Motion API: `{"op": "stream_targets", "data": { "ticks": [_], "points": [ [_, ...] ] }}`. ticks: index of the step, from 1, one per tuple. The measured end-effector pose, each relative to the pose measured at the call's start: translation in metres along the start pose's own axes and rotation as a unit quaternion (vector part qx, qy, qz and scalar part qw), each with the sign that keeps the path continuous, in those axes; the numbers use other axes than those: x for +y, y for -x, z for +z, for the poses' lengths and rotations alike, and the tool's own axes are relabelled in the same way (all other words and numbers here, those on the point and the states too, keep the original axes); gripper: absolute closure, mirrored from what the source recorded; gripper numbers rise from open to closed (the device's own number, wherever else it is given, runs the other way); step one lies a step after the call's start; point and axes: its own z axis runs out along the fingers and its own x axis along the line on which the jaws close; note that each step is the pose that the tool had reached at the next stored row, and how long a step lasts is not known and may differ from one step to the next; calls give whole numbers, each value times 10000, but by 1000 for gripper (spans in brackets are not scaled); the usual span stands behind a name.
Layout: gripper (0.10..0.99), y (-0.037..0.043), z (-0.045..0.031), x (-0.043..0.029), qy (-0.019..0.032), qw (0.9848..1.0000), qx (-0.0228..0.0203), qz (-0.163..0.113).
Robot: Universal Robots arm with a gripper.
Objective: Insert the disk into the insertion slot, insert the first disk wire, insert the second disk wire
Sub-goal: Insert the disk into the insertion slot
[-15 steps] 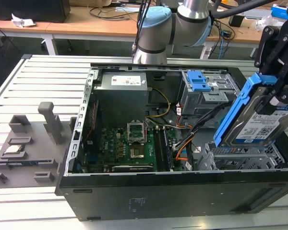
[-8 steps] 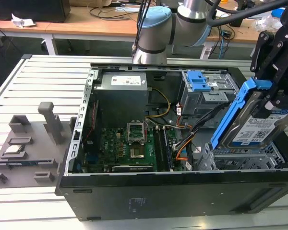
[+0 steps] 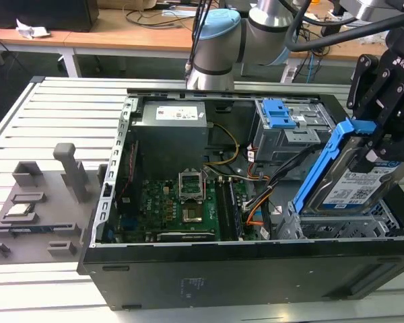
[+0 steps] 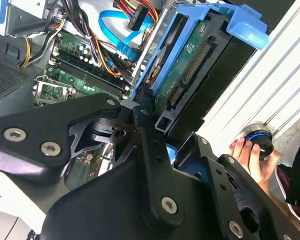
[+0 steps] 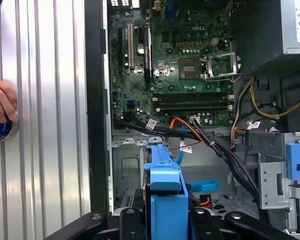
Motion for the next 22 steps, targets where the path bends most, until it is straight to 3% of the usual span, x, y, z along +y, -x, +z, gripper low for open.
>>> {"op": "stream_targets", "data": {
  "ticks": [7,18,22],
  "points": [
    [725,0,70,-3,0,10000,0,0],
    [725,1,336,-14,0,10000,0,0],
    [725,1,383,-16,0,10000,0,0]
  ]
}}
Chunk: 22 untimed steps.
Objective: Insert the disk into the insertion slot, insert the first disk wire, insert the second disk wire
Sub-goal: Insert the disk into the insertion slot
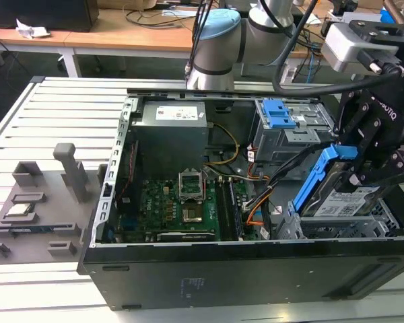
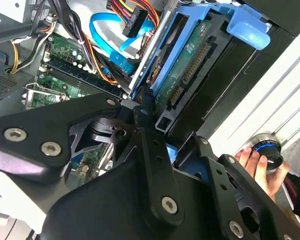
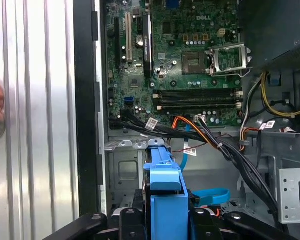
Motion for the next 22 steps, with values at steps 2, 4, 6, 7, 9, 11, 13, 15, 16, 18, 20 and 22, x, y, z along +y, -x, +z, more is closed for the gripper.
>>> {"op": "stream_targets", "data": {
  "ticks": [2,4,6,7,9,11,13,15,16,18,20,22],
  "points": [
    [725,0,5,0,0,10000,1,0],
    [725,0,8,0,0,10000,0,0],
    [714,0,9,0,0,10000,1,0],
    [714,0,9,0,0,10000,1,0],
    [647,0,12,0,0,10000,0,0],
    [647,0,14,-1,0,10000,0,0],
    [667,0,15,0,0,10000,0,0],
    [796,0,16,-1,0,10000,0,0],
    [855,0,17,-1,0,10000,0,0],
    [914,0,18,0,0,10000,0,0],
    [980,0,21,-1,0,10000,0,0],
    [980,0,23,-1,0,10000,0,0]
  ]
}}
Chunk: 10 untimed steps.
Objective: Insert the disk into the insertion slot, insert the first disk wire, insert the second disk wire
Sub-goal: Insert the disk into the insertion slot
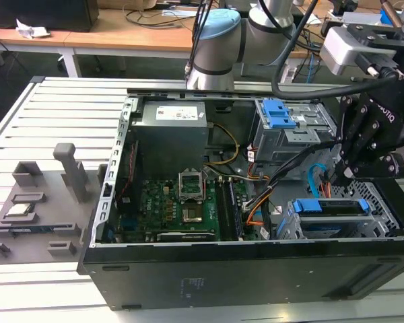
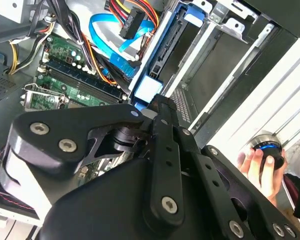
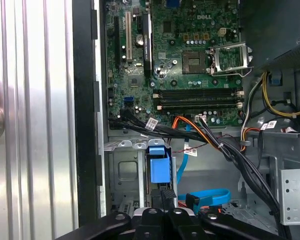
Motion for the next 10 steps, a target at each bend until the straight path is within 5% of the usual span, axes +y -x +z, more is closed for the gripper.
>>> {"op": "stream_targets", "data": {
  "ticks": [10],
  "points": [
    [980,0,10,-1,0,10000,0,0]
  ]
}}
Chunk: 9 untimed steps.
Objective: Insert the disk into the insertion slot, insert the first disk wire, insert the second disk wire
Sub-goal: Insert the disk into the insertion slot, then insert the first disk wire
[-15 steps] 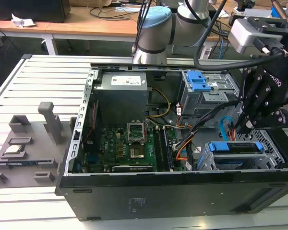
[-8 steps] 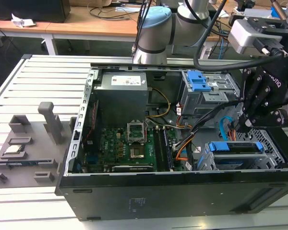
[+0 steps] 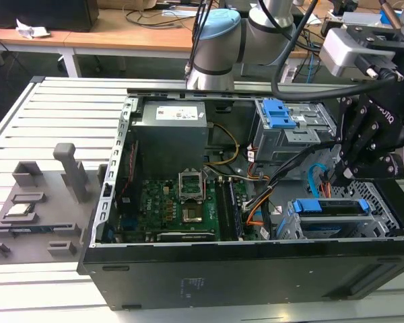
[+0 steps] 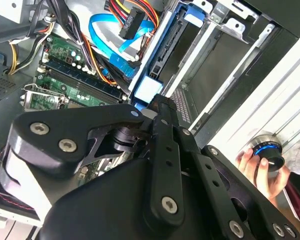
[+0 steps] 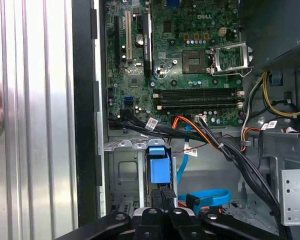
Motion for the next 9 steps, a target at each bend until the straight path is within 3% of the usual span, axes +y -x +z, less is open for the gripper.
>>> {"op": "stream_targets", "data": {
  "ticks": [5,9],
  "points": [
    [980,0,5,-1,0,10000,0,0],
    [980,10,27,-79,1,10000,3,0]
  ]
}}
